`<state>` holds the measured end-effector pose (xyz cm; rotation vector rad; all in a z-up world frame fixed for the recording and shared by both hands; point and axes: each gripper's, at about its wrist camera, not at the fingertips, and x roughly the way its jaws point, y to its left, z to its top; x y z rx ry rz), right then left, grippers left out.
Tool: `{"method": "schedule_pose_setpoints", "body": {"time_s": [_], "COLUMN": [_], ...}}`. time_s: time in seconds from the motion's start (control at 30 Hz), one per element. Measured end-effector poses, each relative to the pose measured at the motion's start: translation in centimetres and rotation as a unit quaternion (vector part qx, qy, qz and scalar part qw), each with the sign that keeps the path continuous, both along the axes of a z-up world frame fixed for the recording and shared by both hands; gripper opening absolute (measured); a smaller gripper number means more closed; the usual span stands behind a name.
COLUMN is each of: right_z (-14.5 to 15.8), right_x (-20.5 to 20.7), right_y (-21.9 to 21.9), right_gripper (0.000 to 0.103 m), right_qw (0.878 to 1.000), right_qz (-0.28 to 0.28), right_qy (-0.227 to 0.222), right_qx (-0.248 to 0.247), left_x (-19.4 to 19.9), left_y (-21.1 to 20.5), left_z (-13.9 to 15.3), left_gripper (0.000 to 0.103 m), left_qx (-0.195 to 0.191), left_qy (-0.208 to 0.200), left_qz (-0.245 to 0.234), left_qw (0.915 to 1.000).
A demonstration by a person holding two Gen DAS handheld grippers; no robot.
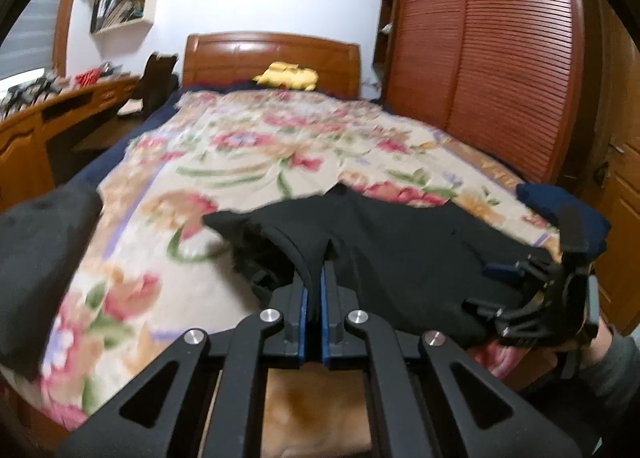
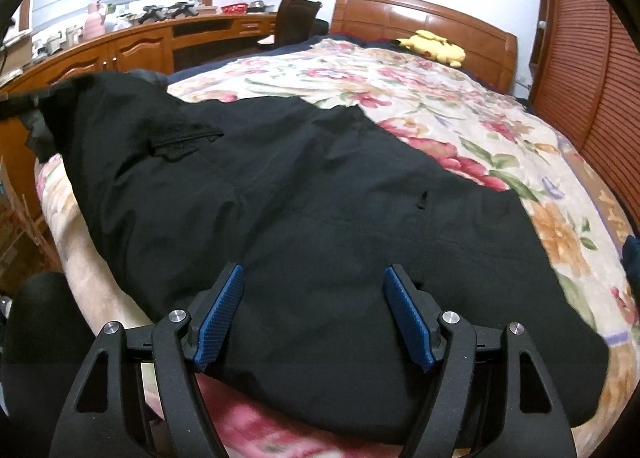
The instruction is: Fold large clothes
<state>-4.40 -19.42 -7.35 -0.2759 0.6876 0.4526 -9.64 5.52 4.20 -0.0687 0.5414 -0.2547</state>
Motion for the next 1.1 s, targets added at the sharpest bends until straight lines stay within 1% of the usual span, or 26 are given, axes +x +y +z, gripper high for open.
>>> {"method": "schedule_pose_setpoints", "body": {"time_s": [0.13,0.23,0.33,0.5,0.6,0.63,0.7,0.73,0.8,0.97,1.03,1.1], "right_z": [1.0,1.8,2.7,4.2,4.9,5.2,5.6,5.7,5.7,5.5,5.6,5.7], "right_x": [0.0,-0.2,-0.5,-1.1,-1.6,-1.8,-2.4,-2.6,-3.0,-3.7,-4.0,-4.2], "right_y": [-1.8,-3.4,-5.6,-10.2,-12.5,-13.2,-15.0,-15.7,-17.3,-20.1,-21.0,-21.8], "right_gripper": [0.074,0.074,0.074,0.074,0.074,0.074,0.074,0.074,0.074,0.074,0.074,0.074], "right_qw": [1.0,0.999,0.997,0.992,0.988,0.987,0.984,0.982,0.98,0.975,0.973,0.971], "right_qz": [-0.012,-0.037,-0.061,-0.108,-0.13,-0.136,-0.146,-0.152,-0.169,-0.193,-0.199,-0.206], "right_qy": [-0.004,-0.018,-0.026,-0.04,-0.049,-0.05,-0.05,-0.051,-0.05,-0.046,-0.047,-0.048], "right_qx": [0.014,0.016,0.029,0.059,0.07,0.075,0.094,0.098,0.096,0.1,0.104,0.109], "left_x": [1.0,1.7,2.3,3.3,3.7,4.1,4.8,5.1,5.7,6.0,5.8,5.4], "left_y": [-3.0,-5.3,-8.5,-14.4,-17.9,-19.5,-21.7,-22.5,-25.2,-29.3,-30.3,-30.8], "left_z": [2.6,4.1,5.5,7.0,7.5,7.6,7.6,7.5,6.9,4.8,3.9,3.8], "left_gripper": [0.0,0.0,0.0,0.0,0.0,0.0,0.0,0.0,0.0,0.0,0.0,0.0], "left_qx": [0.01,0.014,0.026,0.048,0.054,0.049,0.044,0.047,0.055,0.046,0.054,0.063], "left_qy": [-0.02,-0.029,-0.035,-0.039,-0.038,-0.035,-0.025,-0.023,-0.013,0.021,0.032,0.036], "left_qz": [-0.021,-0.042,-0.066,-0.106,-0.134,-0.151,-0.175,-0.179,-0.194,-0.234,-0.236,-0.231], "left_qw": [0.9995,0.9986,0.9969,0.9924,0.9888,0.9866,0.9833,0.9825,0.9793,0.971,0.9697,0.9702]}}
